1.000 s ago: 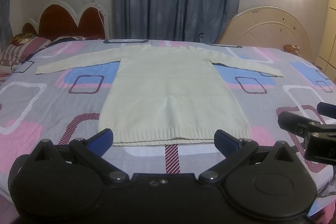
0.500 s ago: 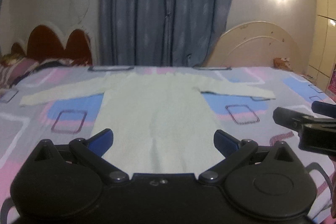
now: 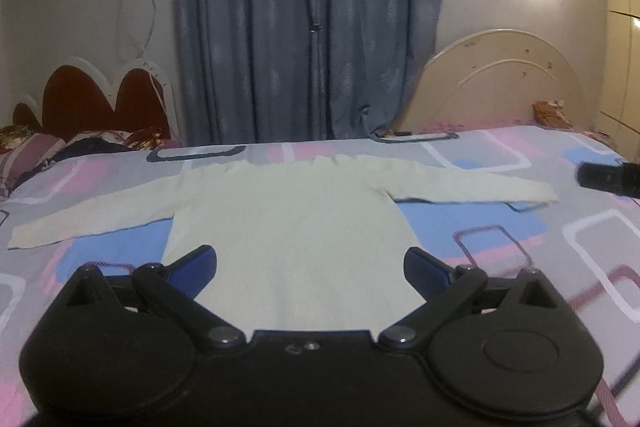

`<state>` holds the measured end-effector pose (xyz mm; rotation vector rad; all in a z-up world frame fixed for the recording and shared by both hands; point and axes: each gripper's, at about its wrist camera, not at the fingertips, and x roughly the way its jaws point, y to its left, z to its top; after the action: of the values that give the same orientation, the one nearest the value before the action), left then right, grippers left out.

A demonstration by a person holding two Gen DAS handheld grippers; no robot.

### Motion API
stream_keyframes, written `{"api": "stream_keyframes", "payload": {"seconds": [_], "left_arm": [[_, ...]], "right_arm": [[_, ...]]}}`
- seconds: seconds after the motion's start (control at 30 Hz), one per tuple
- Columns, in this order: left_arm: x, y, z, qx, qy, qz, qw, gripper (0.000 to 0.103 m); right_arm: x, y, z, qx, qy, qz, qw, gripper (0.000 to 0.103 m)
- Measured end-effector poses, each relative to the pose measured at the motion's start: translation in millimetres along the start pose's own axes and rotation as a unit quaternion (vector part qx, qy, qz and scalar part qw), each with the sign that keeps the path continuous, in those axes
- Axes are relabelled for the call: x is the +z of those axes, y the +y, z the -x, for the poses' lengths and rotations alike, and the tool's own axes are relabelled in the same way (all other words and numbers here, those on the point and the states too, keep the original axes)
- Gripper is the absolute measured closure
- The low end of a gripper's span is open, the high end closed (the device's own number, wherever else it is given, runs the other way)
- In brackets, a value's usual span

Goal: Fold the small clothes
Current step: 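Move the right tool to a sweater sleeve cuff and grasp it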

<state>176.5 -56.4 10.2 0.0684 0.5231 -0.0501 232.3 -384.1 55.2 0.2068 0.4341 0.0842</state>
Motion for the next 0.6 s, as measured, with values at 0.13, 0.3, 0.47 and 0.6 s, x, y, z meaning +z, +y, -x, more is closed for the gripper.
{"api": "stream_keyframes", "payload": {"seconds": [0.13, 0.3, 0.47, 0.6], "left_arm": [[13, -3, -45, 0.023, 0.006, 0.001, 0.9997, 0.006], [21, -3, -98, 0.052, 0.030, -0.005, 0.9982, 0.034], [25, 13, -133, 0.056, 0.063, 0.016, 0.9963, 0.035], [26, 13, -151, 0.088, 0.070, 0.004, 0.9936, 0.019]], "right_arm": [[17, -38, -43, -0.021, 0.008, -0.032, 0.999, 0.031], [25, -94, -108, -0.035, 0.032, -0.086, 0.995, 0.057], [21, -130, -170, -0.061, 0.047, -0.123, 0.989, 0.058], [14, -167, -213, -0.086, 0.065, -0.178, 0.978, 0.058]]}}
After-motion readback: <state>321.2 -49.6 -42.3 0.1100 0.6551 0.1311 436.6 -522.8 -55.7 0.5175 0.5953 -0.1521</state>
